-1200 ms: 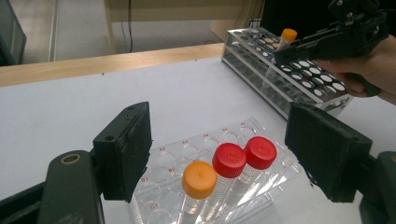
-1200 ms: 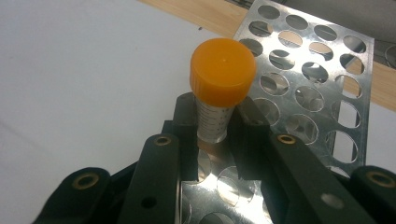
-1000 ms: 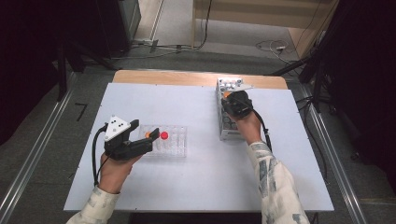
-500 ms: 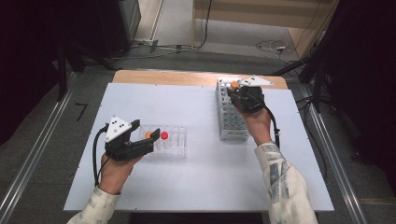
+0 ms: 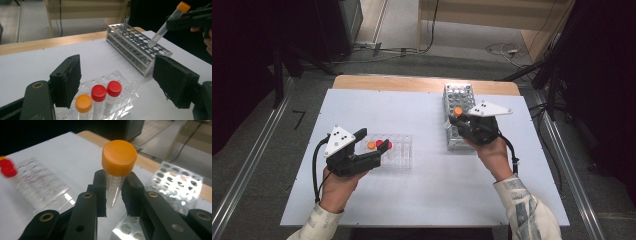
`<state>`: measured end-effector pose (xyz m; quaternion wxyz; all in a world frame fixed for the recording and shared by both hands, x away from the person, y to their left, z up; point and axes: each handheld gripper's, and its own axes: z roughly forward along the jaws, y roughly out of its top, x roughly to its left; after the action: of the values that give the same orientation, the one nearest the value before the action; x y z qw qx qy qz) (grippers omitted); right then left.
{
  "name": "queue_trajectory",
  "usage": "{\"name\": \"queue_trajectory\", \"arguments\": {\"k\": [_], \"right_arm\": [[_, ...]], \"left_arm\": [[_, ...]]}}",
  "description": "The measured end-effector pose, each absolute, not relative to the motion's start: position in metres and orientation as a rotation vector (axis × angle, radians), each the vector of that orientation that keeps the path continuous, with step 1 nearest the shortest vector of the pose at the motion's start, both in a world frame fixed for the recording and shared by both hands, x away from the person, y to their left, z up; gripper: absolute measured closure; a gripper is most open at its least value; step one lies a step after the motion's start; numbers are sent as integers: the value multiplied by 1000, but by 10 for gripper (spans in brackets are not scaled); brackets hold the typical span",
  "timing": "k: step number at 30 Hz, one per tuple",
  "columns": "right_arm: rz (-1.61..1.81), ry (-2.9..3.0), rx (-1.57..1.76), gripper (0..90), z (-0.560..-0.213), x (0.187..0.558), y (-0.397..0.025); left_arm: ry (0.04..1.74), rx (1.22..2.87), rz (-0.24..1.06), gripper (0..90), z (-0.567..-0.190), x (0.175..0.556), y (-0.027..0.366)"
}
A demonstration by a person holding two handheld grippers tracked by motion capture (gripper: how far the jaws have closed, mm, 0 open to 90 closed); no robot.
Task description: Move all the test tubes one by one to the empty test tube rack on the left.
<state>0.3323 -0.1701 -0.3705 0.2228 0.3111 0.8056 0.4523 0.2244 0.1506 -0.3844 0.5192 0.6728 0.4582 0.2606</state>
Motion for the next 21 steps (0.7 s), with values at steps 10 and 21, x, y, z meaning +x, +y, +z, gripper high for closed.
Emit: {"name": "queue_trajectory", "arguments": {"k": [10,21], "right_arm": [[1246,2403,744,719,-400,296,-150],[1213,2522,624,718,-419,274,-121]], "left_arm": [[996,1682,581,247,-387,216,118],[891,1765,481,493,-399,218,74]]}}
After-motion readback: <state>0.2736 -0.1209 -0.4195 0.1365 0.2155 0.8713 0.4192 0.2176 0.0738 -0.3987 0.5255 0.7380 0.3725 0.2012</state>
